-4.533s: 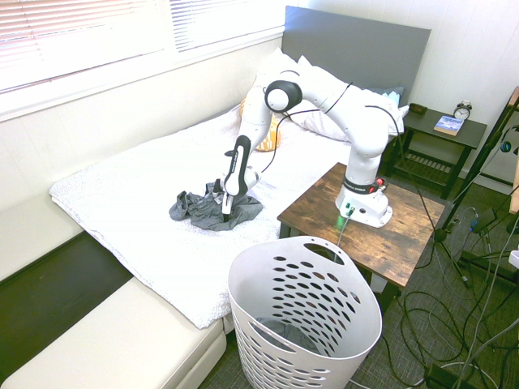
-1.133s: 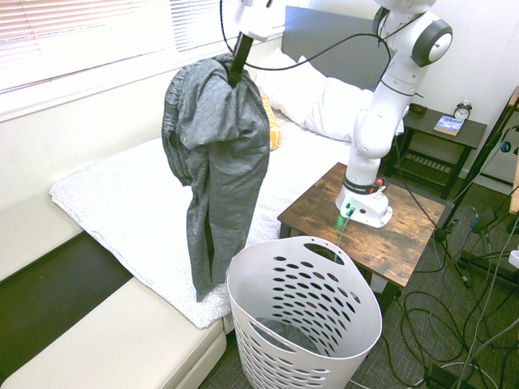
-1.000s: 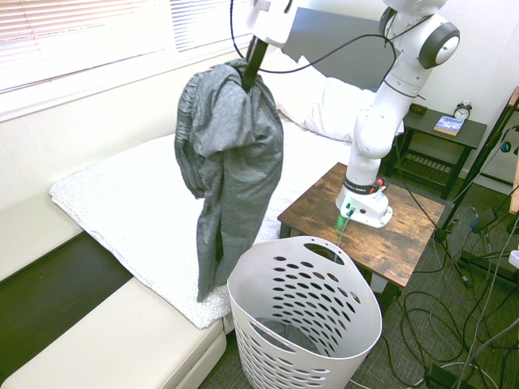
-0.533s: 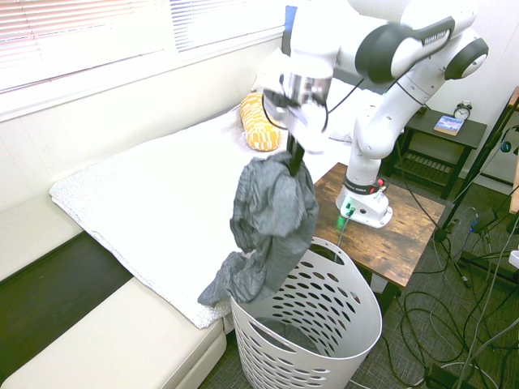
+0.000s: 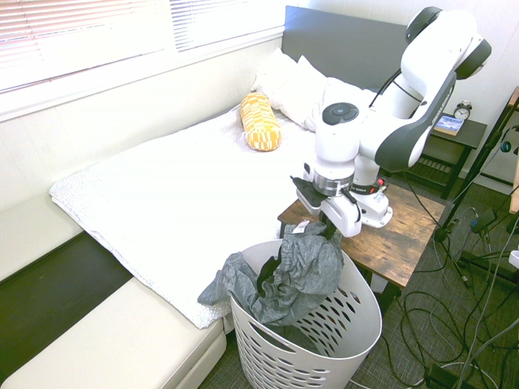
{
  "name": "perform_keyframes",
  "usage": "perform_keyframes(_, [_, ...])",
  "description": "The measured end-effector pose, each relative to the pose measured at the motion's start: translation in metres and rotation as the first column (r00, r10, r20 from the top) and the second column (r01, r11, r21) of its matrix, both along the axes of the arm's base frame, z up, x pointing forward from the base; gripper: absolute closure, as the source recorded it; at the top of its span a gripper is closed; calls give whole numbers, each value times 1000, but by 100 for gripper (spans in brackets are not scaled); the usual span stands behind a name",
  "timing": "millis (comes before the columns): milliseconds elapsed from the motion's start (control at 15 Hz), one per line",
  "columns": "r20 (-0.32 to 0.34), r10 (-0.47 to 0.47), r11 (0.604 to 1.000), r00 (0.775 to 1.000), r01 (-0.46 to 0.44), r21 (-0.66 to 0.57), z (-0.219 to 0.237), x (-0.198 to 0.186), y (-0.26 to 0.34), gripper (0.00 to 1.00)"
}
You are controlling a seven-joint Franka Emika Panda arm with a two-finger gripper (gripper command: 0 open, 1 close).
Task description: Put my clothes in the laundry bag
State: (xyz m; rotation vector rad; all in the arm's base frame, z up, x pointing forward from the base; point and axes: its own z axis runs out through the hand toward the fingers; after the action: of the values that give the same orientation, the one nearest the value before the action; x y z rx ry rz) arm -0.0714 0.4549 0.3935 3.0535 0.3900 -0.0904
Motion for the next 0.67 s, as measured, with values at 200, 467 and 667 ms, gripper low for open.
perform_keyframes(200, [-20, 10, 1000, 1000, -11, -21, -16, 2, 3, 0])
perform_keyframes(467, [-26, 2, 999, 1000, -2, -32, -21, 14, 6, 0])
perform_keyframes(667, [-21, -13, 999, 1000, 13, -41, -24, 31, 8, 0])
